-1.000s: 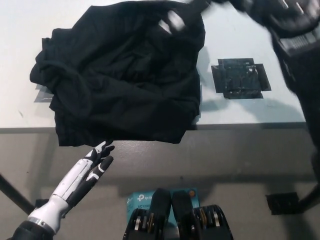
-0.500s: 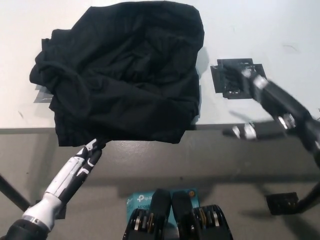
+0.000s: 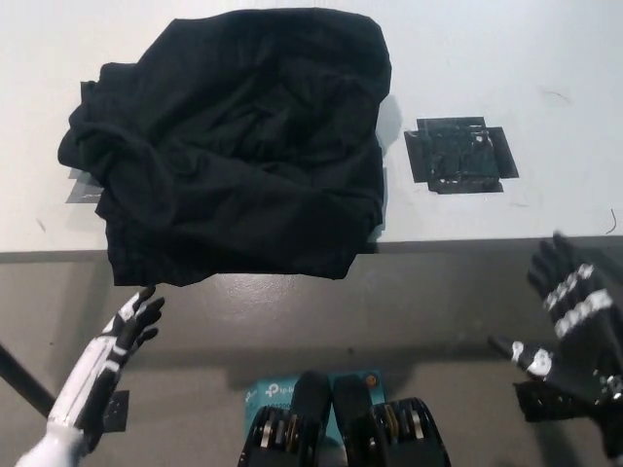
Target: The robot grabs the right edges of the black jacket on the table, and folds it in half
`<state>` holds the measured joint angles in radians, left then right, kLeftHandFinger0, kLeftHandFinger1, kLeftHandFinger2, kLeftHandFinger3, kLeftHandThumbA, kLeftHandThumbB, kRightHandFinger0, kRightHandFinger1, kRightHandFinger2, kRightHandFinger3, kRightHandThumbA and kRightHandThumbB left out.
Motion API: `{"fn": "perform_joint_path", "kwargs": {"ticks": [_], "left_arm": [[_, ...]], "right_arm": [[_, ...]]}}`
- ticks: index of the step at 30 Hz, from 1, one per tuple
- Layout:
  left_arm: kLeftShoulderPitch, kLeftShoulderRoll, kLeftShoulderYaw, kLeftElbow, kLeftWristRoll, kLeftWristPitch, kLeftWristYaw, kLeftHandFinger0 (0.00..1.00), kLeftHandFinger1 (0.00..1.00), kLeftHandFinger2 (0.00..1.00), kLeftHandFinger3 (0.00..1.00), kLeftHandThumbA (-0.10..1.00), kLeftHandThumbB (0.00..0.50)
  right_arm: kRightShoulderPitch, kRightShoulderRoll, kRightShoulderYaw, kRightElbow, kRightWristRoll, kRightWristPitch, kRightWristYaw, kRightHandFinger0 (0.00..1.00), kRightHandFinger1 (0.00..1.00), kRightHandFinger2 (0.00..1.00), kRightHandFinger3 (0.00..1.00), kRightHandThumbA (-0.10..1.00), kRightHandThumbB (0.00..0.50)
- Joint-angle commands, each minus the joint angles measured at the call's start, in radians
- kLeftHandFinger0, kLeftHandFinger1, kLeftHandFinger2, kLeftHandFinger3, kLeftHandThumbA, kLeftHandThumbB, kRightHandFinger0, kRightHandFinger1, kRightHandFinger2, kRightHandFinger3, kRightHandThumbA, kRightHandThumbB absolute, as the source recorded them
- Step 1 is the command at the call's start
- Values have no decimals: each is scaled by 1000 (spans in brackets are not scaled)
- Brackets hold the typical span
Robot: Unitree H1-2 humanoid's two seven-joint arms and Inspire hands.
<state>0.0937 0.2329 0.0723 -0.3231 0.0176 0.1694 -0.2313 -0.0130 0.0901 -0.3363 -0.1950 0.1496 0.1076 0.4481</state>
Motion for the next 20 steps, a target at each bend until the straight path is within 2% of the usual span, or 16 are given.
{"fn": "perform_joint_path", "kwargs": {"ticks": [1,4,8,14,15,16,20], "left_arm": [[36,5,17,-49,-15,-91,24,1000,1000,1000,1000,1000,50],[58,-12,22,-47,-30,-101,29,1000,1000,1000,1000,1000,31],[81,-42,28,-28,-26,-132,45,1000,1000,1000,1000,1000,71],[101,-75,33,-19,-22,-157,61,1000,1000,1000,1000,1000,77],[99,-76,35,-12,-28,-166,59,1000,1000,1000,1000,1000,68],[99,-85,38,-13,-25,-176,67,1000,1000,1000,1000,1000,38],[94,-94,42,-8,-28,-179,71,1000,1000,1000,1000,1000,20]], "right_arm": [[40,-10,22,52,43,-147,-37,1000,1000,1000,1000,1000,139],[75,-25,42,61,44,-154,-39,1000,1000,1000,1000,1000,147],[117,-49,78,68,45,-159,-41,1000,1000,1000,1000,1000,152],[149,-69,126,87,40,-210,-45,1000,1000,1000,1000,1000,130],[146,-75,135,94,36,-229,-44,1000,1000,1000,1000,1000,114],[148,-79,143,90,30,-226,-50,1000,1000,1000,1000,1000,132],[139,-86,155,97,35,-232,-64,1000,1000,1000,1000,1000,134]]}}
